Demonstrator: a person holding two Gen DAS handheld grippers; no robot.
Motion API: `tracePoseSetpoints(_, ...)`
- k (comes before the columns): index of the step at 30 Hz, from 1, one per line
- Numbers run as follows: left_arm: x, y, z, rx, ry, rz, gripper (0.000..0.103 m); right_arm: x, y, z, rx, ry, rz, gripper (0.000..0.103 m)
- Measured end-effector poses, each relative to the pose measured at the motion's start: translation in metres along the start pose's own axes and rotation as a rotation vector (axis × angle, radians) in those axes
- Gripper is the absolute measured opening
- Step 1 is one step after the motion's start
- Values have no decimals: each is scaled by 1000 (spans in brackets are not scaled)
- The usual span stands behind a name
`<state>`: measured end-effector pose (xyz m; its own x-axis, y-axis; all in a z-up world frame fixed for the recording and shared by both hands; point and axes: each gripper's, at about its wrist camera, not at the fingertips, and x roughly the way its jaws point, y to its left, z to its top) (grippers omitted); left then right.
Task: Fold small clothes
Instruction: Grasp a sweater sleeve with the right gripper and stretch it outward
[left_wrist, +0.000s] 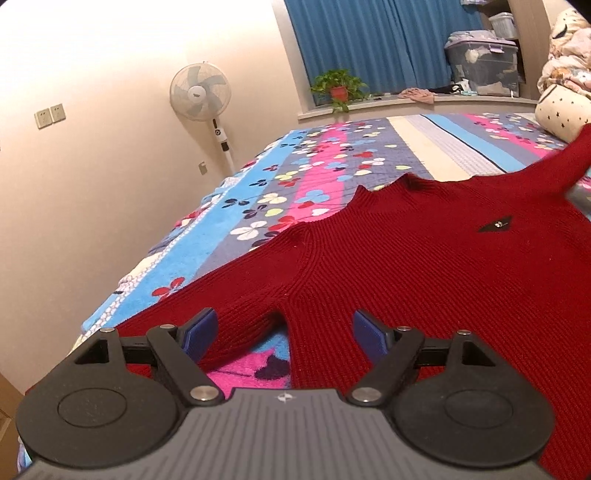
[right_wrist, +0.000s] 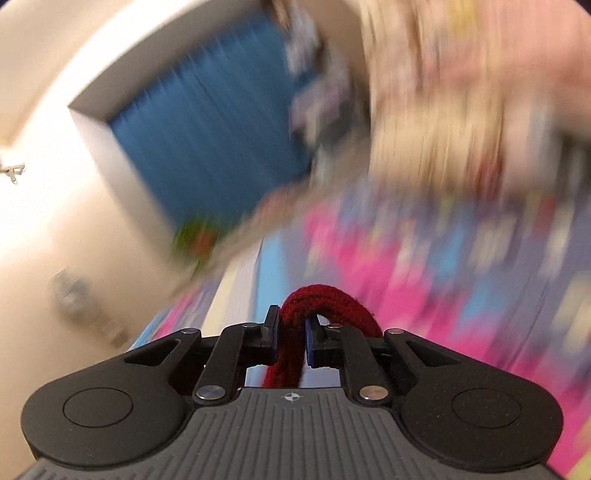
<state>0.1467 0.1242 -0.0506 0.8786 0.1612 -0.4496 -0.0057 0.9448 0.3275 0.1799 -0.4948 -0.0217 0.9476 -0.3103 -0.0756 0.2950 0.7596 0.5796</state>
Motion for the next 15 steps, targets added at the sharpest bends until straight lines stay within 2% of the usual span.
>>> tracePoseSetpoints(2,0,1,-1,5,1,1,85,-9,-14,2,-23,-42,-28,13)
tracePoseSetpoints(4,1,3,-1,-6,4,3,85,2,-39,-13,32,60,-134,14)
tracePoseSetpoints(7,0,8,-1,-27,7,13,85,20,-82,-53,150,282,-275,17)
tracePoseSetpoints(8,0,9,-1,-31,7,14,85,21,-94,-64,199,322,-332,18)
tracePoseSetpoints(10,-1,12,0,-37,8,17,85,17,-109,-77,288,326,-346,18)
tracePoseSetpoints(15,3,18,-2,-50,27,24,86,11,-107,-73,269,285,-354,21)
